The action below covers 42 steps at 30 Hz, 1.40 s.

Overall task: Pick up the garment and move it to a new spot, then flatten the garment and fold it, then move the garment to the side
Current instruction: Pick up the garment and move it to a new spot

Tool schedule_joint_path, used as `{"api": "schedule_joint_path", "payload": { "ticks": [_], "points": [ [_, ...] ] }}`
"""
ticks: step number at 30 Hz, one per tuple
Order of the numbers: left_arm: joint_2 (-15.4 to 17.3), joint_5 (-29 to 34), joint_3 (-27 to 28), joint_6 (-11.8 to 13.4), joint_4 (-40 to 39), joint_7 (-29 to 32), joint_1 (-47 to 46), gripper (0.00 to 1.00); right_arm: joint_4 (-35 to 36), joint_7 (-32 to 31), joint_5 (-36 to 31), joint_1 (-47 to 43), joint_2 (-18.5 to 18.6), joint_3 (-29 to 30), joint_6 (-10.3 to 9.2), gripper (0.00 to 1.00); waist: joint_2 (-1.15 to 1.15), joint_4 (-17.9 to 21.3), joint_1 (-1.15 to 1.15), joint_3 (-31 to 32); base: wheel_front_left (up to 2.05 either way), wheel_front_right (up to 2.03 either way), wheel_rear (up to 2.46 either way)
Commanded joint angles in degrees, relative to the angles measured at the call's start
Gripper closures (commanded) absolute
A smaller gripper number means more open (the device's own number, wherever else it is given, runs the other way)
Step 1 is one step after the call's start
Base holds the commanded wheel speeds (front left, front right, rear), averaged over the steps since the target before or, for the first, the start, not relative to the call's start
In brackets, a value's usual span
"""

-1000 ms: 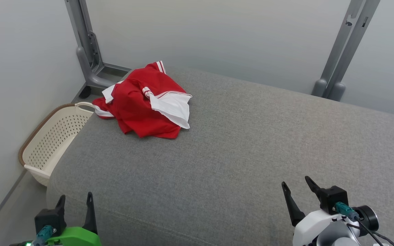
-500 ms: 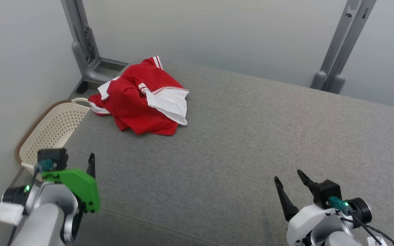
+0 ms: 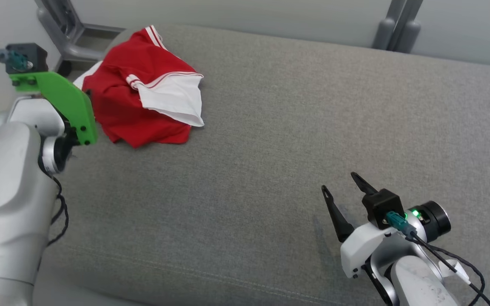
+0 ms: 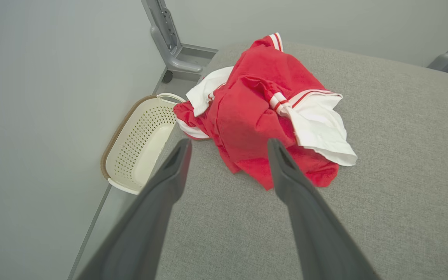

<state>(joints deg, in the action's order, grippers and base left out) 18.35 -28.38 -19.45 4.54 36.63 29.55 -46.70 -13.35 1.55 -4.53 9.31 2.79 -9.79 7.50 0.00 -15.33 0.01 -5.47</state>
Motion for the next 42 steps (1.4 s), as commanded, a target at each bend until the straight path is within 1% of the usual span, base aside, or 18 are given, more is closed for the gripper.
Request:
{"api": "schedule_joint_path", "payload": {
  "ticks": [1, 6, 7, 10, 13, 17, 23, 24, 25, 26, 33, 38, 39, 40, 42],
  "points": [
    [0.6, -0.1, 0.2, -0.3, 0.8, 0.6, -2.0, 0.00, 0.8, -0.4, -0.8, 1.2, 0.2, -0.6, -0.02, 0.00, 0.00, 4.4, -0.01, -6.0, 0.00, 0.00, 0.00],
    [2.5, -0.3, 0.8, 0.4, 3.8, 4.7, -7.0, 0.00, 2.6, -1.6, -1.4, 3.2, 0.2, -4.0, -0.02, 0.00, 0.00, 8.1, -0.01, -9.9, 0.00, 0.00, 0.00],
    [3.3, -0.2, 1.0, 0.6, 4.0, 5.5, -7.8, 0.00, 2.9, -1.8, -1.2, 3.4, 0.2, -4.8, -0.03, 0.00, 0.00, 8.9, -0.01, -10.6, 0.00, 0.00, 0.00],
    [4.7, -0.9, 1.8, 0.8, 4.9, 6.5, -9.2, 0.00, 3.7, -2.2, -1.0, 3.4, 0.2, -5.6, -0.03, 0.00, 0.00, 10.6, -0.01, -12.3, 0.00, 0.00, 0.00],
    [5.1, -1.2, 2.4, 2.0, 5.7, 7.2, -10.0, 0.00, 4.1, -2.6, -1.6, 2.7, 0.2, -5.3, -0.03, 0.00, 0.00, 11.7, -0.01, -13.8, 0.00, 0.00, 0.00],
    [6.2, 0.4, 1.3, 3.7, 6.7, 9.2, -9.8, 0.00, 4.7, -2.4, -2.0, 1.9, 0.1, -4.2, -0.03, 0.00, 0.00, 12.6, -0.01, -15.0, 0.00, 0.00, 0.00],
    [7.6, 2.9, -0.5, 6.8, 8.4, 10.1, -7.7, 0.00, 4.8, -2.1, -1.7, 1.9, 0.1, -4.4, -0.03, 0.00, 0.00, 13.4, -0.01, -15.3, 0.00, 0.00, 0.00],
    [8.1, 3.1, -0.6, 6.9, 8.7, 9.9, -7.5, 0.32, 4.7, -2.1, -1.5, 1.9, 0.1, -4.6, -0.03, 0.00, 0.00, 13.5, -0.01, -15.1, 0.00, 0.00, 0.00],
    [8.4, 3.7, -1.2, 7.0, 9.0, 9.6, -7.0, 0.94, 4.4, -2.0, -1.1, 2.0, 0.1, -4.9, -0.03, 0.00, 0.00, 13.6, -0.01, -14.7, 0.00, 0.00, 0.00],
    [8.4, 3.9, -1.5, 6.9, 9.1, 9.2, -6.8, 1.00, 4.1, -1.9, -1.0, 2.0, 0.1, -5.0, -0.03, 0.00, 0.00, 13.6, -0.01, -14.4, 0.00, 0.00, 0.00],
    [7.8, 4.6, -2.6, 6.4, 8.4, 5.9, -6.0, 1.00, 2.0, -0.9, 0.2, 1.2, 0.2, -5.5, -0.03, 0.00, 0.00, 13.2, -0.01, -10.6, 0.00, 0.00, 0.00],
    [7.2, 6.0, -3.7, 6.5, 5.5, 1.5, -7.7, 1.00, -0.3, 0.3, 2.0, 0.3, 0.2, -6.2, -0.03, 0.00, 0.00, 14.0, -0.01, -6.0, 0.00, 0.00, 0.00],
    [7.2, 6.3, -4.0, 6.1, 4.9, 0.2, -8.0, 1.00, -0.9, 0.6, 2.4, -0.1, 0.2, -6.3, -0.03, 0.00, 0.00, 14.3, -0.01, -4.7, 0.00, 0.00, 0.00],
    [7.2, 6.3, -4.0, 6.1, 4.9, 0.2, -8.0, 1.00, -0.9, 0.6, 2.4, -0.1, 0.2, -6.3, -0.03, 0.00, 0.00, 14.3, -0.01, -4.7, 0.00, 0.00, 0.00],
    [6.9, 6.7, -4.7, 5.0, 3.8, -1.9, -9.0, 1.00, -1.7, 1.0, 3.2, -0.9, 0.2, -6.3, -0.03, 0.00, 0.00, 15.2, -0.01, -2.5, 0.00, 0.00, 0.00]
  ]
}}
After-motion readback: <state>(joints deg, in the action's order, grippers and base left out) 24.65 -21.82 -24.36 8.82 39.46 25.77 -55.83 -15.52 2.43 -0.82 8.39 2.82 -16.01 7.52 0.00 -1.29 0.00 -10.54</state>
